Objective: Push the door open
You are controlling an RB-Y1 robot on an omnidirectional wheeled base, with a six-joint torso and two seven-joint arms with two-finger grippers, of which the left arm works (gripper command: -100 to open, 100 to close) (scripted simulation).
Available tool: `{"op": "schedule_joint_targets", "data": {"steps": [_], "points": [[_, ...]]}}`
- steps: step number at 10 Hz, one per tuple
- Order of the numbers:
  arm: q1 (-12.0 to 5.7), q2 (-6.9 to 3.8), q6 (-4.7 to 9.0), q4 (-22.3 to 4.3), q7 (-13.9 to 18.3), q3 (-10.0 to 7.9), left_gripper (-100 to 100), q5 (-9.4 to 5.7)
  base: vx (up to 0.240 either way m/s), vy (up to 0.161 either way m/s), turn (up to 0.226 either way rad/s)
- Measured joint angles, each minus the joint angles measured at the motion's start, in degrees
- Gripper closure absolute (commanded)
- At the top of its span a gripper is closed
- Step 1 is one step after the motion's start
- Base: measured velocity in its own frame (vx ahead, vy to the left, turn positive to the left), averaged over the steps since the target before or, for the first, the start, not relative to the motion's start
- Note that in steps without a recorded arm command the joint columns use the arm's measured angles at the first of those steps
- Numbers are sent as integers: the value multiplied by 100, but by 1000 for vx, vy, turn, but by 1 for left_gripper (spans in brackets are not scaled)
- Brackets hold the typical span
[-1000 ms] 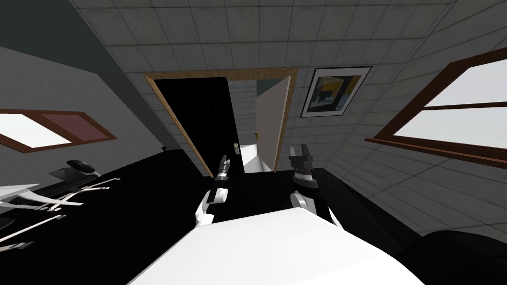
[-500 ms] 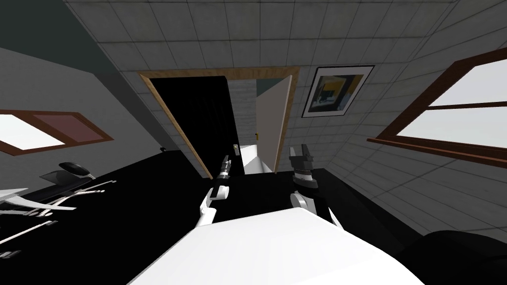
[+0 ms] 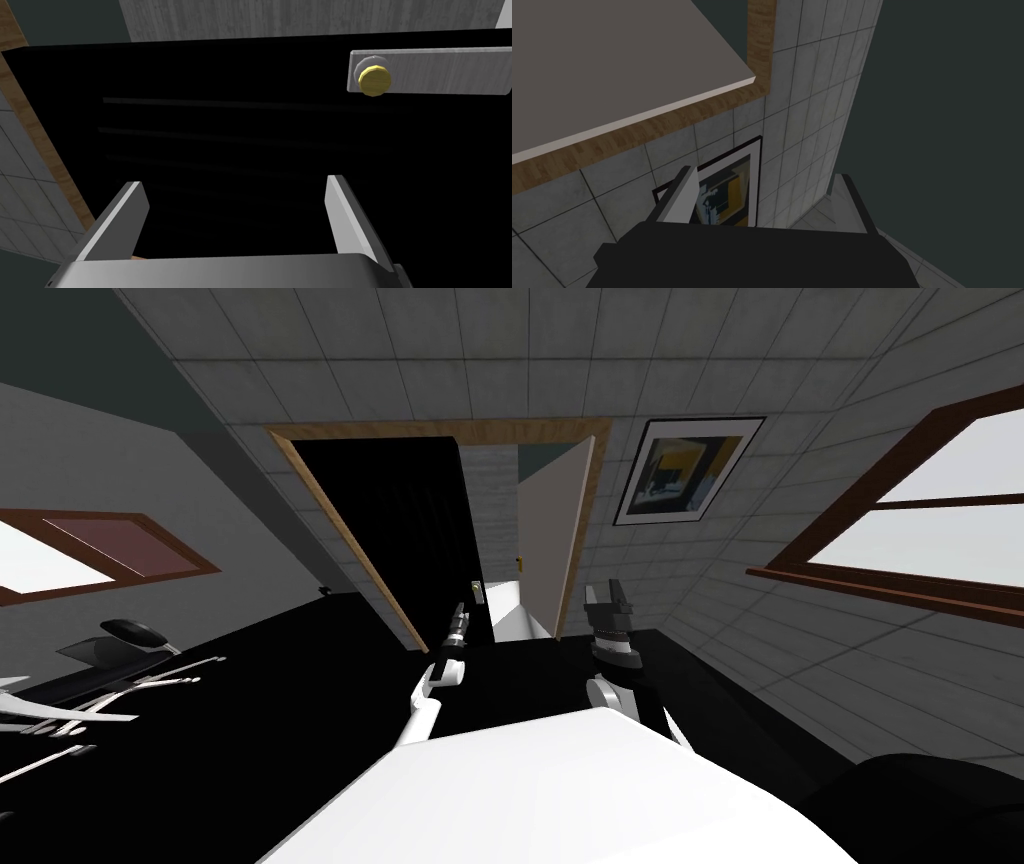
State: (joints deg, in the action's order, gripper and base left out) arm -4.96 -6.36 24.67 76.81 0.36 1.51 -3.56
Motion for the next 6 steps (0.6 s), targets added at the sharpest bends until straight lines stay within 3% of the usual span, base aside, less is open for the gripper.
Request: {"op": "schedule_joint_targets", "data": {"steps": [6], "points": [[-538, -52, 55, -987, -1, -35, -100, -166, 63, 28, -13]]}}
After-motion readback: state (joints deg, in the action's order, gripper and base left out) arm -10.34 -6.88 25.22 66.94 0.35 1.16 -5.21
